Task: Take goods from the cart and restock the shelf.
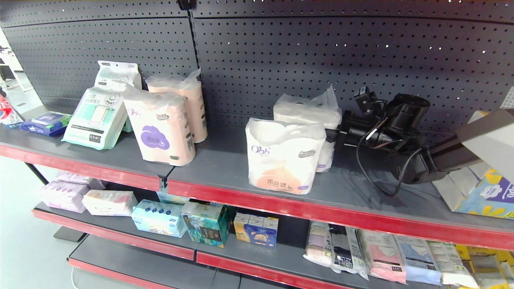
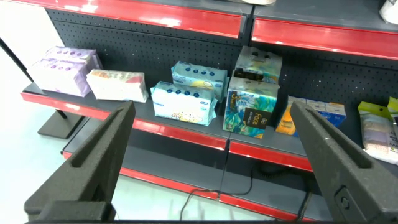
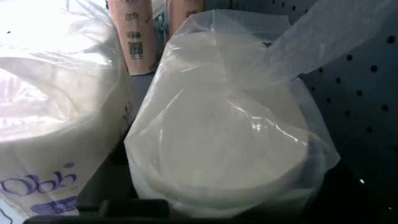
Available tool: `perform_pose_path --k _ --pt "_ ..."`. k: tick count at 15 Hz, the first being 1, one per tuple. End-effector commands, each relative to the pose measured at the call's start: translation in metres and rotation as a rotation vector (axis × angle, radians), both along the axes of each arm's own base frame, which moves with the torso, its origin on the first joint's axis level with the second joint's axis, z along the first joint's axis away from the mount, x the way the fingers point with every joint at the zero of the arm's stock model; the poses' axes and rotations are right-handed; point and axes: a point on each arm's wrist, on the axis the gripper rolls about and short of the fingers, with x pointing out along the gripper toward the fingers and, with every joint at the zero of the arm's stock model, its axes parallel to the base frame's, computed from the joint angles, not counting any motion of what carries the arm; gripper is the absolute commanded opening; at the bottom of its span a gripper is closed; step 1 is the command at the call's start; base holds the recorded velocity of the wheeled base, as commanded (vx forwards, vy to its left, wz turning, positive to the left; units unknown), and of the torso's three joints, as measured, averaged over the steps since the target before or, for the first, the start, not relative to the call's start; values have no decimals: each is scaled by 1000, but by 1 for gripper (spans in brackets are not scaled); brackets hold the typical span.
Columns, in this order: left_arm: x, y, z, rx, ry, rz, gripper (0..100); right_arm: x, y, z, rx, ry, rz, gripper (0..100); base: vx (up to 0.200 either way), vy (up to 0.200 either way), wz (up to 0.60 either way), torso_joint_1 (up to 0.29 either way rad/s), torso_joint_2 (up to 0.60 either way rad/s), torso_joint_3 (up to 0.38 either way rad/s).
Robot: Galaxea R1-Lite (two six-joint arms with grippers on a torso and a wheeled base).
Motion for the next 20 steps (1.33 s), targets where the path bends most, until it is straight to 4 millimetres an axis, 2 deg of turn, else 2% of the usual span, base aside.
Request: perform_pose_path --k 1,18,19,20 --pt "0 0 0 0 2 0 100 0 2 0 0 -1 6 0 0 0 0 0 0 0" --pt "0 0 0 0 2 0 100 -1 1 1 -5 0 -8 0 0 0 0 0 0 0" --pt "0 0 0 0 2 0 100 -2 1 1 -8 -2 -10 100 0 0 0 0 0 0" --pt "0 0 0 0 2 0 100 -2 0 1 -8 -2 -11 100 0 0 0 0 0 0"
